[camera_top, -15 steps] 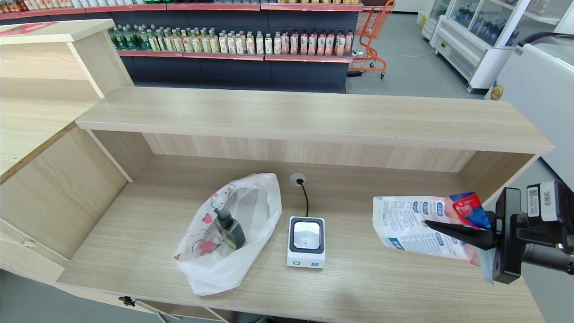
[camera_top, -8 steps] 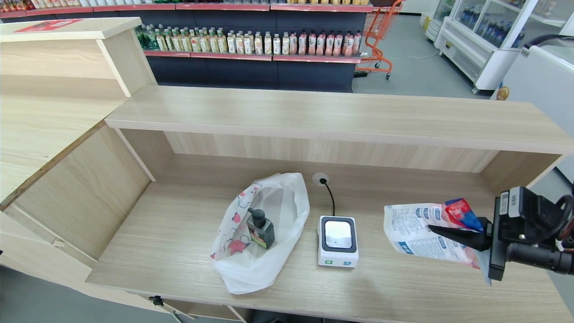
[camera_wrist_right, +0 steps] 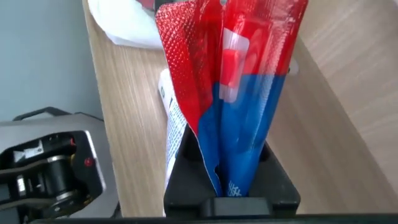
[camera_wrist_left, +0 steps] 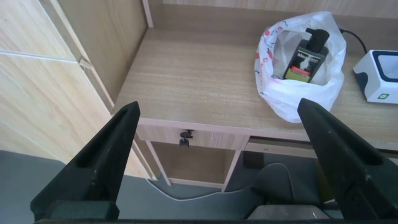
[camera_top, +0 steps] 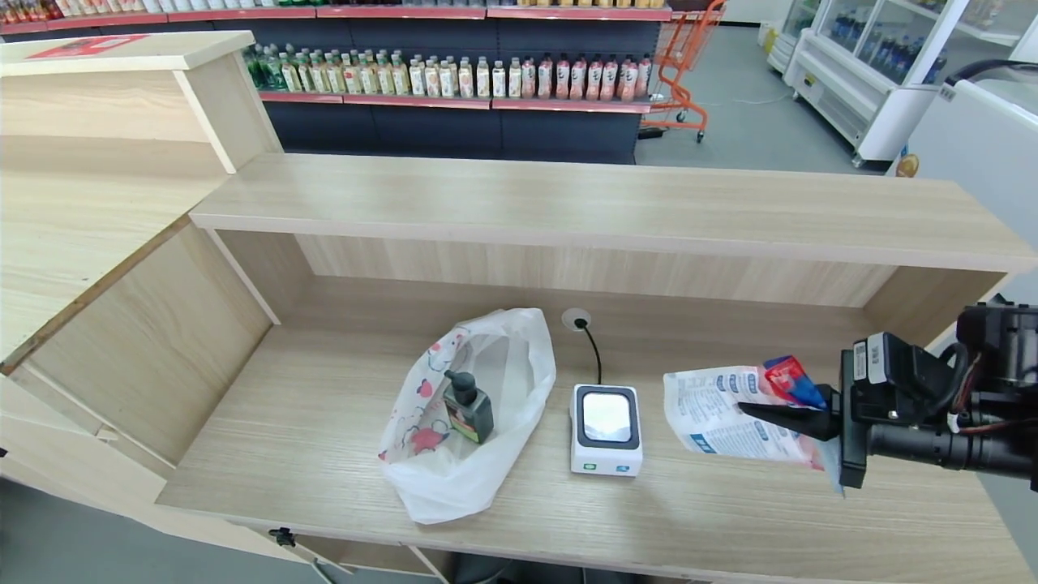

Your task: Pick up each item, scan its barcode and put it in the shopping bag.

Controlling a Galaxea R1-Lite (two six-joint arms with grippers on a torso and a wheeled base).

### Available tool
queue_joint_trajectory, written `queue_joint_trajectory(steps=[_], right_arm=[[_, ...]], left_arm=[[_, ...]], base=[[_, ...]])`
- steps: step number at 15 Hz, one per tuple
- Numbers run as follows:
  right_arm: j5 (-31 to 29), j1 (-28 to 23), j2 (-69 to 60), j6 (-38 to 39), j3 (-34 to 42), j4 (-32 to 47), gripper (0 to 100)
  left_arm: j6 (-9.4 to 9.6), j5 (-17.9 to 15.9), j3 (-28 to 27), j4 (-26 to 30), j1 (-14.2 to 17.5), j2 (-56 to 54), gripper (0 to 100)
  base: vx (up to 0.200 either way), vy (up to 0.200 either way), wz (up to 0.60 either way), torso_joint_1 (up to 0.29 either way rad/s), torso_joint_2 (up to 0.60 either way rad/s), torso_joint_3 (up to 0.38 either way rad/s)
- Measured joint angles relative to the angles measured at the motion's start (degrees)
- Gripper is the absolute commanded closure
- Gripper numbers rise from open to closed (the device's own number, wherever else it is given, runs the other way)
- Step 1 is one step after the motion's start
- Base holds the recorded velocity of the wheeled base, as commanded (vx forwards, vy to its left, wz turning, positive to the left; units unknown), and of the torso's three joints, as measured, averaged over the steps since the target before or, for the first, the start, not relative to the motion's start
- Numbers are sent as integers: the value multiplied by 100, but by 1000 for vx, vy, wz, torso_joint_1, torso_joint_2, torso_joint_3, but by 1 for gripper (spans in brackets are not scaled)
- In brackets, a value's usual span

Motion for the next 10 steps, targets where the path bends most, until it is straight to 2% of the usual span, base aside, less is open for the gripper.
queue_joint_trajectory(steps=[3, 5, 10], right_arm=[[272, 219, 290, -211, 0, -846, 100], [602, 308, 709, -653, -22, -1462, 100], [1046, 390, 1779, -1919, -228, -1752, 100]], left_arm=[[2, 0, 0, 0, -5, 2, 0], [2, 0, 0, 0, -5, 2, 0], [2, 0, 0, 0, -5, 0, 0]], base=[[0, 0, 0, 0, 0, 0], [0, 0, 0, 0, 0, 0], [0, 0, 0, 0, 0, 0]])
